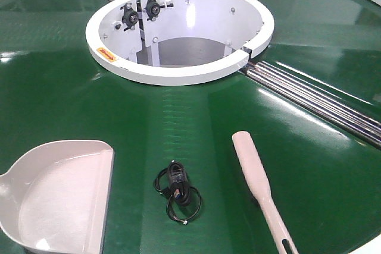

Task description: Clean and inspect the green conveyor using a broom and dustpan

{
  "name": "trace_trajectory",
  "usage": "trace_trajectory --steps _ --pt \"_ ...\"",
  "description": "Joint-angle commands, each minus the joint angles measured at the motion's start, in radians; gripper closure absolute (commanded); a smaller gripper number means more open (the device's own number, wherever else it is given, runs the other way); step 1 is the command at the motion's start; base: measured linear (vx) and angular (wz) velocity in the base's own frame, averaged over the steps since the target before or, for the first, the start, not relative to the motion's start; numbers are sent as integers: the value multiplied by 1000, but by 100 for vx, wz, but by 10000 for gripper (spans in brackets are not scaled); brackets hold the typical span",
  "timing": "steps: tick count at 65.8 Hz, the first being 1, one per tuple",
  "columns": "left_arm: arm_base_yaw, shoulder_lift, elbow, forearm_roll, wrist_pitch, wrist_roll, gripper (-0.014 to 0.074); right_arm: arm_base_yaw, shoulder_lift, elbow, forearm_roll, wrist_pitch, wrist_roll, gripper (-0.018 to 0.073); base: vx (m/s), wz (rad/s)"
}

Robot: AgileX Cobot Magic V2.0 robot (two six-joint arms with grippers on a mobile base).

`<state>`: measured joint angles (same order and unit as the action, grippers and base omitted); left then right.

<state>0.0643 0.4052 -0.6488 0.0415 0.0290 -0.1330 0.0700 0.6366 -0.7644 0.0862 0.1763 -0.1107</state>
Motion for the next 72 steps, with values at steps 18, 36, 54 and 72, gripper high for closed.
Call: trace_trajectory --steps 18,36,54,72 --pt "1 258 -99 -7 323 83 127 -5 329 -117 13 45 -10 336 0 0" --pt "-1 264 -99 -130 374 257 -49 -5 340 -117 13 38 -11 -144 0 0" --pt "-21 264 -99 -218 358 349 9 -1 403 -239 46 361 -16 -144 0 0" --pt "-21 266 -99 -216 350 355 13 -1 600 -477 285 693 -167 -113 0 0"
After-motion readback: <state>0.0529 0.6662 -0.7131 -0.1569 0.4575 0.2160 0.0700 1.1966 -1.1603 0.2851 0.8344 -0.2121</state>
